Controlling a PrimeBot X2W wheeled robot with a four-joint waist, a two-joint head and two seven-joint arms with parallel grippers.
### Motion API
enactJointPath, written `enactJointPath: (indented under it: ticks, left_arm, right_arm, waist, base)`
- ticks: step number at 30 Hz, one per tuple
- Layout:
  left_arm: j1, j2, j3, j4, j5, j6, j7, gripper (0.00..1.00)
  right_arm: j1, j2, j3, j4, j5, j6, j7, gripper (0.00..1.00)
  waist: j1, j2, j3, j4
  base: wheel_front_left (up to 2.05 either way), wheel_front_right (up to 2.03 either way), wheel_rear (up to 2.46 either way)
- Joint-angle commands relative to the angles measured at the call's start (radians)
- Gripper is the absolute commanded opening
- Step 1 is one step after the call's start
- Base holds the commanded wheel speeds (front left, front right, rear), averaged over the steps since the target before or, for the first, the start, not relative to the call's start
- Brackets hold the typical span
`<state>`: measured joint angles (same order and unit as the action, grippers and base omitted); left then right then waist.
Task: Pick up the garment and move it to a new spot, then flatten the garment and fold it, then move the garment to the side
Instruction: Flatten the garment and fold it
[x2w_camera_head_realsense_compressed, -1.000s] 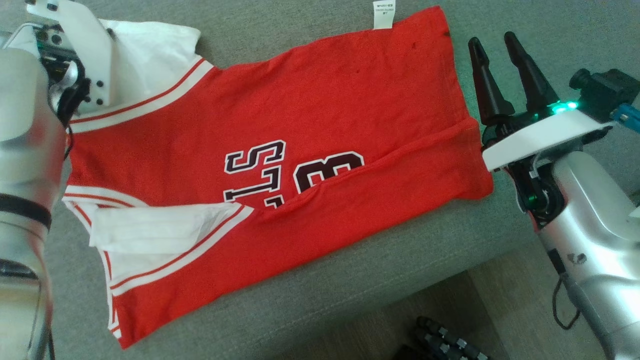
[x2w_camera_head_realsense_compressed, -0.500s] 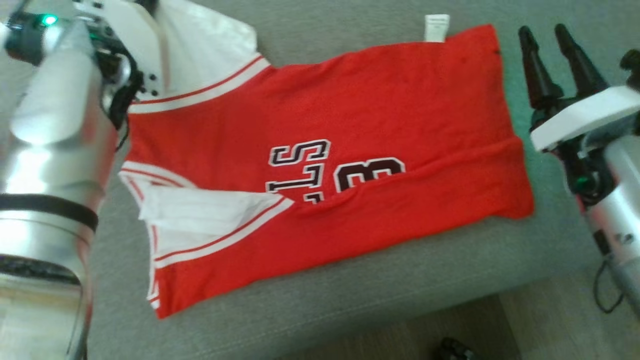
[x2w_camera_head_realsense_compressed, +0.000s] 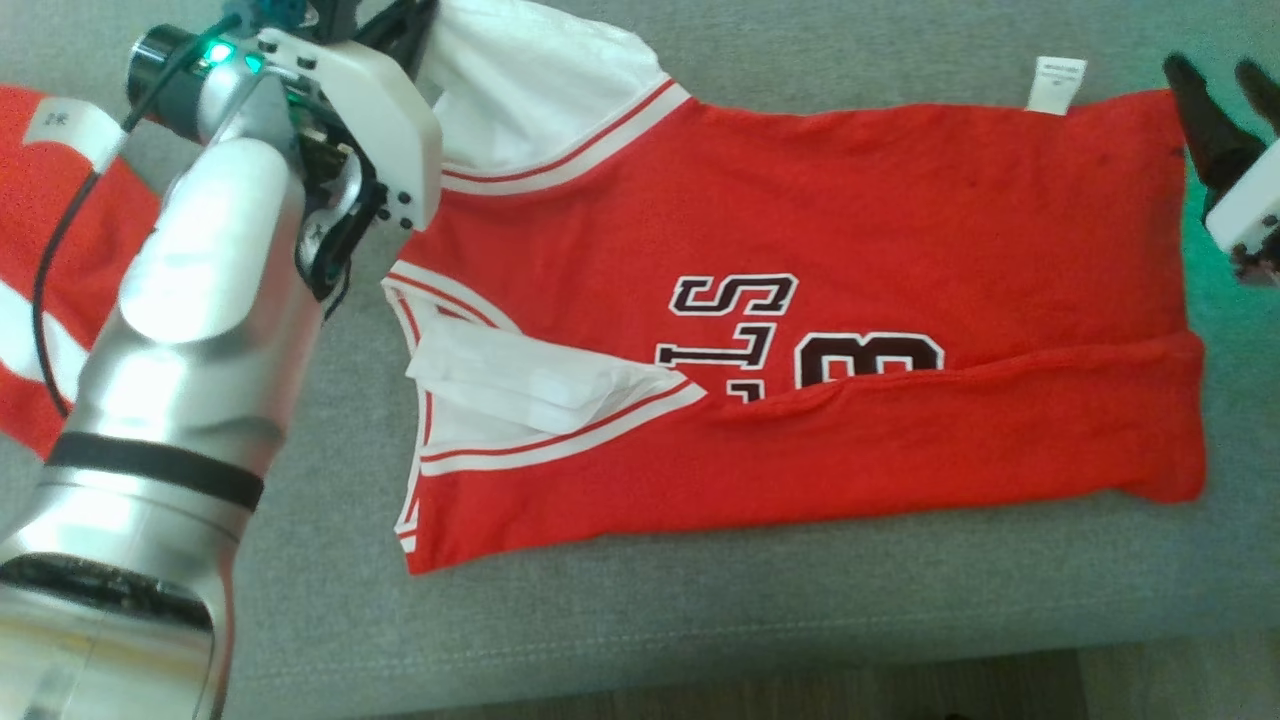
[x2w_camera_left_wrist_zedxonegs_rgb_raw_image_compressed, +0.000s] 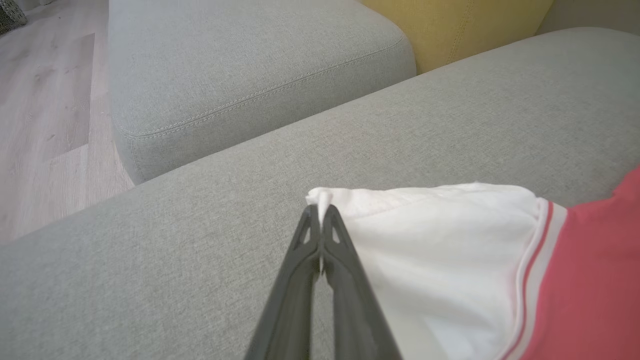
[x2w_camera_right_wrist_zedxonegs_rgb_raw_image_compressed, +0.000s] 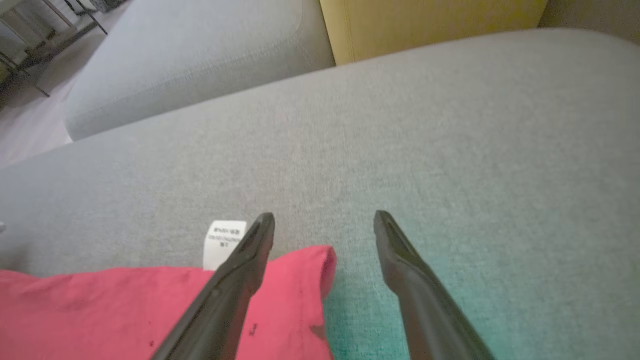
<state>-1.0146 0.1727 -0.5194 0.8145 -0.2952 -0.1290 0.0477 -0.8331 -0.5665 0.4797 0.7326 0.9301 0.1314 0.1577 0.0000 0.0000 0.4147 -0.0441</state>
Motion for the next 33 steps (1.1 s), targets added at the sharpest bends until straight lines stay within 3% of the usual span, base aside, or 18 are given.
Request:
enactJointPath:
  ticks: [1, 7, 25, 26, 27, 28, 29, 33]
  left_arm:
    - [-0.018, 0.030, 0.019, -0.048, -0.014, 0.007, 0.001, 0.00]
    - [0.008, 0.043, 0.008, -0.119, -0.021, 0.009, 0.034, 0.00]
    - [0.028, 0.079, -0.008, -0.234, -0.035, 0.029, 0.092, 0.00]
    - [0.030, 0.079, -0.012, -0.238, -0.037, 0.029, 0.091, 0.00]
    - [0.032, 0.078, -0.012, -0.240, -0.038, 0.033, 0.091, 0.00]
    - [0.033, 0.078, -0.013, -0.241, -0.038, 0.036, 0.092, 0.00]
    - [0.035, 0.077, -0.013, -0.243, -0.040, 0.038, 0.093, 0.00]
    - [0.035, 0.078, -0.008, -0.249, -0.047, 0.050, 0.094, 0.00]
  right_arm:
    - [-0.005, -0.035, 0.013, -0.006, 0.014, -0.001, 0.014, 1.00]
    - [-0.018, -0.054, 0.055, 0.025, 0.055, -0.001, 0.056, 1.00]
    - [-0.061, -0.080, 0.188, 0.053, 0.115, -0.001, 0.045, 1.00]
    - [-0.065, -0.084, 0.202, 0.053, 0.122, -0.001, 0.037, 0.90]
    - [-0.067, -0.085, 0.209, 0.053, 0.125, -0.001, 0.032, 0.43]
    - [-0.069, -0.088, 0.215, 0.053, 0.125, -0.001, 0.023, 0.11]
    - [-0.072, -0.090, 0.223, 0.054, 0.124, -0.001, 0.012, 0.00]
    - [-0.090, -0.099, 0.243, 0.062, 0.117, -0.001, -0.050, 0.00]
  waist:
    - [0.0000, 0.0000, 0.011, 0.013]
    - [0.0000, 0.0000, 0.026, 0.019]
    - [0.0000, 0.0000, 0.060, 0.021]
    - [0.0000, 0.0000, 0.061, 0.022]
    - [0.0000, 0.0000, 0.062, 0.023]
    - [0.0000, 0.0000, 0.062, 0.023]
    - [0.0000, 0.0000, 0.062, 0.024]
    - [0.0000, 0.0000, 0.066, 0.025]
  base:
    - [0.00, 0.00, 0.00]
    - [0.00, 0.00, 0.00]
    - [0.00, 0.00, 0.00]
    - [0.00, 0.00, 0.00]
    - [0.00, 0.00, 0.00]
    - [0.00, 0.00, 0.00]
    - [0.00, 0.00, 0.00]
    - [0.00, 0.00, 0.00]
